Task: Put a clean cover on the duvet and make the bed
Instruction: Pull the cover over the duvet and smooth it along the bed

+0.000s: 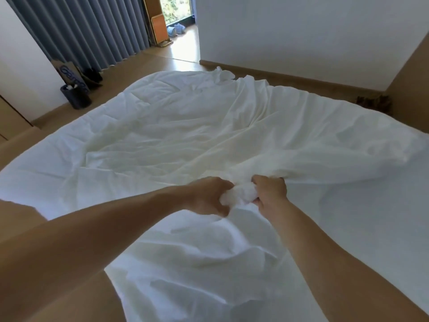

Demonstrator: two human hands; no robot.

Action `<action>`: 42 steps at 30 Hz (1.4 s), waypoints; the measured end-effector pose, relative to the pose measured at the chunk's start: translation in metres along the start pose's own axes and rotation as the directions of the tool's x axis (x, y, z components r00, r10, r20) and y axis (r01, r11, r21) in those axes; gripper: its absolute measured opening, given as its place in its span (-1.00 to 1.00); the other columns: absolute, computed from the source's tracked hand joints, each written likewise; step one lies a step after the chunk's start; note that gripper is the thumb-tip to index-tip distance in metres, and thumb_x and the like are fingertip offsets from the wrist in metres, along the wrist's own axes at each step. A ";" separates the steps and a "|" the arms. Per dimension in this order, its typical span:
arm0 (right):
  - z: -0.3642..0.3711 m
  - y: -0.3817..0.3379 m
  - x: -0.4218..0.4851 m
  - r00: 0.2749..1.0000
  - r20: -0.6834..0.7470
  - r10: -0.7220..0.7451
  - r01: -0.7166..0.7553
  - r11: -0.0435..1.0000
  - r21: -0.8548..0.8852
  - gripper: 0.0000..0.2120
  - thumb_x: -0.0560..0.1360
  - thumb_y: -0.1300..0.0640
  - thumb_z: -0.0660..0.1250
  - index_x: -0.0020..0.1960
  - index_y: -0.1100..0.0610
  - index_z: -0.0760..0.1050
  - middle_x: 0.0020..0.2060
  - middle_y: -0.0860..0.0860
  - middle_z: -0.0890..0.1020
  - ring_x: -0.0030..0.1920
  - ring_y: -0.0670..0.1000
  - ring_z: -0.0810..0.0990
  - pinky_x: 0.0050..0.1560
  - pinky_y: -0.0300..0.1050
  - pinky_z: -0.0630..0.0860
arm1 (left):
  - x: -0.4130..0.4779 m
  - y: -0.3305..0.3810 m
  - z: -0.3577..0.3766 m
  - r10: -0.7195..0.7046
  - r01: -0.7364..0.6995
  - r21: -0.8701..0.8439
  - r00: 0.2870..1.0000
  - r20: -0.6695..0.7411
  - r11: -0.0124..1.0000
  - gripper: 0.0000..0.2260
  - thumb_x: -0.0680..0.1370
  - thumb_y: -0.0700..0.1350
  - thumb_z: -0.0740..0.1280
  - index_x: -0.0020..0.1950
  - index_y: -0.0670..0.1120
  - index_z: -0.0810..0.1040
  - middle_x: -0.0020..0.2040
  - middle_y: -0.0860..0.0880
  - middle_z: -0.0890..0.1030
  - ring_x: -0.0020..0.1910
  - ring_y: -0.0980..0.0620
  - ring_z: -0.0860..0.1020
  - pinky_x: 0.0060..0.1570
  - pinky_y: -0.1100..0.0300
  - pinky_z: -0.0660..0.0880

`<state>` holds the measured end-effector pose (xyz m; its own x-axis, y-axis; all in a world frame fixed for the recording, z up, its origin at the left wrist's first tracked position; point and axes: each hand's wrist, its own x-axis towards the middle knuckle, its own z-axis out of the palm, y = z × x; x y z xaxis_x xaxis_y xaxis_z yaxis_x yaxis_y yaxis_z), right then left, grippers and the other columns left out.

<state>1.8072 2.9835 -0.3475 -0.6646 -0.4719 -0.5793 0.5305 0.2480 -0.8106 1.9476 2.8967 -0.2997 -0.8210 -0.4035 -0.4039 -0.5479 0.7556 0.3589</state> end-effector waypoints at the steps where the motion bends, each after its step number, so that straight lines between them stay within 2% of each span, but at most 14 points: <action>1: -0.014 0.003 -0.009 0.998 -0.056 -0.041 0.041 0.999 0.002 -0.67 0.44 0.34 0.38 0.17 0.29 0.41 -0.08 0.14 0.54 -0.22 0.07 0.54 -0.45 -0.21 0.47 | -0.015 -0.005 0.003 -0.001 -0.001 0.042 0.999 0.046 0.999 -0.39 0.39 -0.01 0.49 0.41 0.11 0.39 0.15 0.02 0.59 0.09 -0.06 0.54 0.06 0.10 0.49; 4: -0.061 0.010 -0.030 0.986 -0.114 -0.122 0.124 0.992 0.013 -0.75 0.37 0.36 0.32 0.02 0.22 0.43 -0.18 0.15 0.54 -0.23 0.13 0.55 -0.25 -0.09 0.48 | -0.062 -0.044 0.012 -0.165 0.132 0.242 0.979 0.120 0.961 -0.04 0.33 0.12 0.52 0.59 0.21 0.02 0.41 -0.01 0.46 0.33 -0.08 0.47 0.20 0.10 0.41; 6: -0.093 0.014 -0.041 0.984 -0.128 -0.121 0.124 0.992 0.015 -0.81 0.34 0.37 0.30 -0.08 0.20 0.42 -0.24 0.16 0.52 -0.21 0.12 0.54 -0.18 -0.03 0.47 | -0.091 -0.067 0.027 -0.303 0.246 0.342 0.945 0.123 0.907 -0.14 0.35 0.13 0.49 0.57 0.13 0.17 0.35 -0.02 0.52 0.30 -0.07 0.50 0.15 0.13 0.42; 8: -0.124 0.018 -0.052 0.983 -0.134 -0.125 0.129 0.991 0.028 -0.80 0.38 0.40 0.29 -0.07 0.17 0.45 -0.23 0.14 0.53 -0.21 0.11 0.54 -0.20 -0.05 0.48 | -0.110 -0.070 0.046 -0.334 0.273 0.364 0.936 0.115 0.890 -0.44 0.38 0.08 0.46 0.37 0.06 0.46 0.14 0.00 0.63 0.10 -0.04 0.59 0.03 0.13 0.51; 10: -0.154 0.021 -0.063 0.974 -0.156 -0.162 0.164 0.986 0.004 -0.76 0.41 0.41 0.28 0.00 0.16 0.49 -0.19 0.10 0.58 -0.19 0.12 0.56 -0.19 -0.07 0.49 | -0.121 -0.049 0.071 -0.301 0.250 0.289 0.942 0.149 0.924 -0.60 0.39 0.00 0.43 0.23 0.02 0.57 0.01 0.01 0.66 -0.01 -0.01 0.63 -0.02 0.09 0.58; 13: -0.205 0.023 -0.070 0.942 -0.257 -0.215 0.206 0.977 -0.060 -0.74 0.41 0.41 0.31 0.04 0.17 0.52 -0.05 0.13 0.61 -0.17 0.15 0.58 -0.16 -0.03 0.51 | -0.131 0.015 0.107 -0.132 0.106 0.100 0.944 0.302 0.989 -0.54 0.41 -0.11 0.33 0.33 0.06 0.53 0.11 0.05 0.64 0.05 0.03 0.63 0.06 0.15 0.58; 17: -0.290 0.018 -0.081 0.930 -0.302 -0.210 0.167 0.973 -0.162 -0.76 0.42 0.42 0.28 0.02 0.20 0.54 -0.08 0.16 0.57 -0.19 0.13 0.54 -0.28 -0.14 0.43 | -0.132 0.122 0.159 0.094 -0.047 -0.131 0.921 0.377 0.990 -0.51 0.52 -0.24 0.28 0.45 -0.03 0.43 0.20 -0.09 0.61 -0.18 0.03 0.55 -0.40 0.56 0.36; 20: -0.365 0.020 -0.086 0.908 -0.312 -0.278 0.155 0.917 -0.366 -0.75 0.46 0.42 0.23 0.07 0.21 0.52 -0.11 0.13 0.56 -0.25 0.10 0.50 -0.29 -0.14 0.45 | -0.119 0.208 0.225 0.176 -0.043 -0.320 0.900 0.399 0.947 -0.46 0.52 -0.26 0.26 0.49 0.08 0.39 0.01 -0.09 0.60 -0.34 -0.03 0.56 -0.49 0.32 0.46; 23: -0.434 0.018 -0.079 0.878 -0.315 -0.362 0.178 0.855 -0.487 -0.69 0.48 0.39 0.20 0.17 0.22 0.52 0.06 0.16 0.58 -0.07 0.12 0.54 -0.06 -0.06 0.51 | -0.096 0.300 0.297 0.232 -0.050 -0.420 0.889 0.395 0.906 -0.48 0.53 -0.24 0.24 0.47 0.11 0.40 -0.04 -0.07 0.59 -0.22 -0.07 0.58 -0.27 0.07 0.56; 27: -0.501 0.027 -0.075 0.858 -0.284 -0.428 0.158 0.746 -0.647 -0.61 0.52 0.28 0.19 0.34 0.22 0.43 0.21 0.17 0.55 0.19 0.18 0.54 0.16 -0.03 0.50 | -0.071 0.417 0.396 0.322 -0.162 -0.393 0.865 0.386 0.905 -0.39 0.58 -0.16 0.27 0.61 0.03 0.14 0.37 -0.16 0.50 0.30 -0.20 0.50 0.30 0.01 0.45; 31: -0.558 0.071 -0.070 0.844 -0.345 -0.410 0.066 0.719 -0.692 -0.61 0.51 0.24 0.22 0.34 0.15 0.43 0.26 0.15 0.55 0.24 0.19 0.54 0.17 -0.08 0.45 | -0.056 0.472 0.468 0.267 -0.117 -0.331 0.848 0.458 0.936 -0.21 0.62 -0.07 0.26 0.61 0.09 -0.26 0.39 -0.19 0.45 0.27 -0.20 0.48 0.21 0.02 0.44; 36: -0.600 0.177 -0.078 0.929 -0.345 -0.137 -0.123 0.762 -0.635 -0.55 0.51 0.11 0.34 0.36 0.20 0.39 0.25 0.12 0.54 0.16 0.12 0.55 0.00 -0.12 0.42 | -0.039 0.454 0.500 0.266 -0.073 -0.301 0.690 0.673 0.951 -0.18 0.60 0.04 0.33 0.62 0.11 -0.22 0.52 0.00 0.35 0.41 -0.06 0.41 0.39 0.12 0.34; 39: -0.603 0.236 -0.100 0.934 -0.357 0.013 -0.224 0.800 -0.557 -0.40 0.49 0.07 0.40 0.46 0.18 0.30 0.37 0.13 0.48 0.30 0.15 0.50 0.21 -0.07 0.46 | -0.015 0.431 0.478 0.236 -0.135 -0.212 0.781 0.579 0.968 -0.28 0.59 -0.03 0.33 0.63 0.07 -0.03 0.48 0.02 0.40 0.36 -0.03 0.46 0.33 0.18 0.36; 42: -0.605 0.290 -0.130 0.887 -0.460 0.030 -0.327 0.745 -0.582 -0.28 0.42 0.01 0.47 0.47 0.20 0.27 0.40 0.17 0.42 0.37 0.21 0.42 0.34 0.05 0.40 | 0.019 0.409 0.447 0.205 -0.214 -0.016 0.905 0.374 0.977 -0.33 0.58 -0.04 0.31 0.62 0.01 0.07 0.50 -0.07 0.35 0.39 -0.11 0.43 0.34 0.06 0.39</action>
<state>1.7293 3.6285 -0.5595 -0.8158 -0.0219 -0.5779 0.3063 0.8313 -0.4639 1.7794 3.4285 -0.5365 -0.7947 -0.0173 -0.6067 -0.3616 0.8163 0.4505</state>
